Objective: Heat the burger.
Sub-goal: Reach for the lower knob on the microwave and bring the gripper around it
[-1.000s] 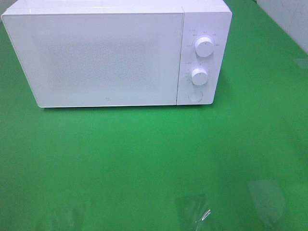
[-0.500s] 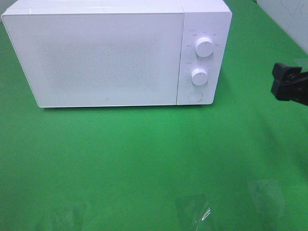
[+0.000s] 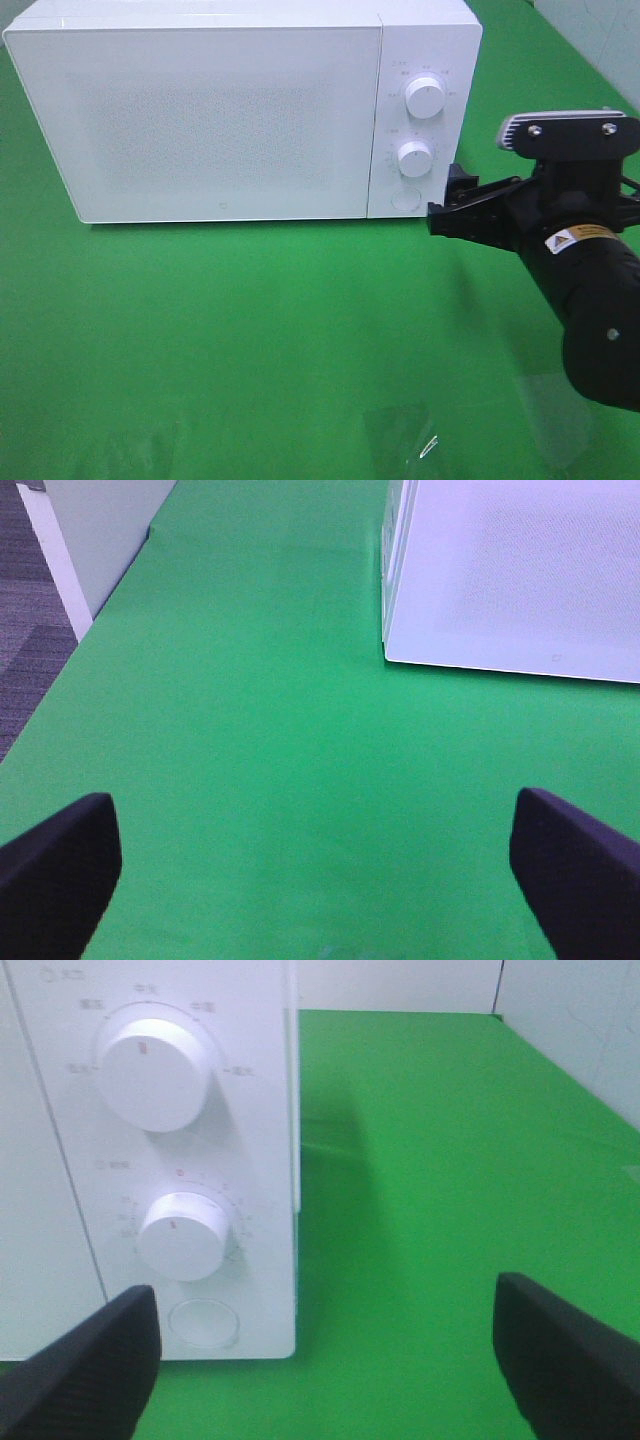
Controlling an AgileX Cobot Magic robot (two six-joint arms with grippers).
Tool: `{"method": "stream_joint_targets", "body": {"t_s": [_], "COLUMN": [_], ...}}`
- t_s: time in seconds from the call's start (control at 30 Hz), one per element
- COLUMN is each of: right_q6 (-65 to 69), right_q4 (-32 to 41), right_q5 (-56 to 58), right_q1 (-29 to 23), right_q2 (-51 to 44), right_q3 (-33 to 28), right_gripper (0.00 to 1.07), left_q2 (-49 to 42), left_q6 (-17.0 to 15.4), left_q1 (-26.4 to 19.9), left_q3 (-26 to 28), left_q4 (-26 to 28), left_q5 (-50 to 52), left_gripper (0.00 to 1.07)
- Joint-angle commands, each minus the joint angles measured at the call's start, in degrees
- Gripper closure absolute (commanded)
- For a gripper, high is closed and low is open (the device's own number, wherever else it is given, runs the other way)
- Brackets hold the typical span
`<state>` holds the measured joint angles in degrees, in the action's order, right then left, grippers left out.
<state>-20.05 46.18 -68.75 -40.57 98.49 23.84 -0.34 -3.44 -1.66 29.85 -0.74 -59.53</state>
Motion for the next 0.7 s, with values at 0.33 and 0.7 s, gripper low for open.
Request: {"method": "stream_joint_targets", "body": {"t_s": [0.33, 0.7], "right_q6": [0.1, -0.1], "right_q4": [1.8, 1.9], "right_q5": [-2.9, -0.2], "right_q1": [-3.4, -1.9], "right_q2": [9.1, 15.8], "right_q3": [11.8, 19.0], "right_gripper": [0.3, 0.31], "left_q2": [-1.1, -1.1], "left_q6": [-0.3, -0.3], "left_q1": [0.0, 0.0], "left_q3": [-0.1, -0.1], "left_q4": [0.1, 0.1], "left_q5": [0.7, 0.7], "left_gripper": [0.06, 0.06]}}
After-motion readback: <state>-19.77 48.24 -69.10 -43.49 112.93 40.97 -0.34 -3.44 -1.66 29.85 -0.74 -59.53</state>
